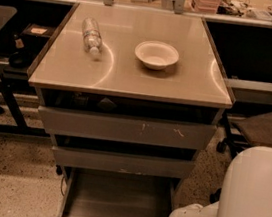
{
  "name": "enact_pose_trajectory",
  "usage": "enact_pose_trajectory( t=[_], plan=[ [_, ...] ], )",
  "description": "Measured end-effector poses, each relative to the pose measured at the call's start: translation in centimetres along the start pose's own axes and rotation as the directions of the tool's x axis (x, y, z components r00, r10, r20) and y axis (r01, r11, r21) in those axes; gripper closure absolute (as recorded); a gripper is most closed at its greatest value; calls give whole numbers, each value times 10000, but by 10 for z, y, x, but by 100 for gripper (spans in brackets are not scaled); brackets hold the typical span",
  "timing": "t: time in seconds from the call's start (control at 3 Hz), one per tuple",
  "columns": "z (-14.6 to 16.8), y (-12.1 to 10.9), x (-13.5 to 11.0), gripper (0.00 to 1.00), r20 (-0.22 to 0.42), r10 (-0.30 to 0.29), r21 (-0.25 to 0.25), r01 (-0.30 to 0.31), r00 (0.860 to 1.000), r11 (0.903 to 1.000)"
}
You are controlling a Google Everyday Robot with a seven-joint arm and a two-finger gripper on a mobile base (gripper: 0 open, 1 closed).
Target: Close bottom drawer
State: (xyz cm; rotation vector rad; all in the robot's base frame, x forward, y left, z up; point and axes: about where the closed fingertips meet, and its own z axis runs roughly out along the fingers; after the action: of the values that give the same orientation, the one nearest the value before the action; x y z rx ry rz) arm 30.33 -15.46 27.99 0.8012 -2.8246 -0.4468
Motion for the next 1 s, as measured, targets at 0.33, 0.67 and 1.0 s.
enact_pose_trajectory(
  t=[0.33,0.67,1.0],
  plan=[
    [17,-11,-9,100,249,331,17,-331,9991,9994],
    [33,-23,-15,100,411,703,-67,-701,9967,9975],
    [53,-36,-21,100,429,1116,-149,-1110,9928,9937]
  ],
)
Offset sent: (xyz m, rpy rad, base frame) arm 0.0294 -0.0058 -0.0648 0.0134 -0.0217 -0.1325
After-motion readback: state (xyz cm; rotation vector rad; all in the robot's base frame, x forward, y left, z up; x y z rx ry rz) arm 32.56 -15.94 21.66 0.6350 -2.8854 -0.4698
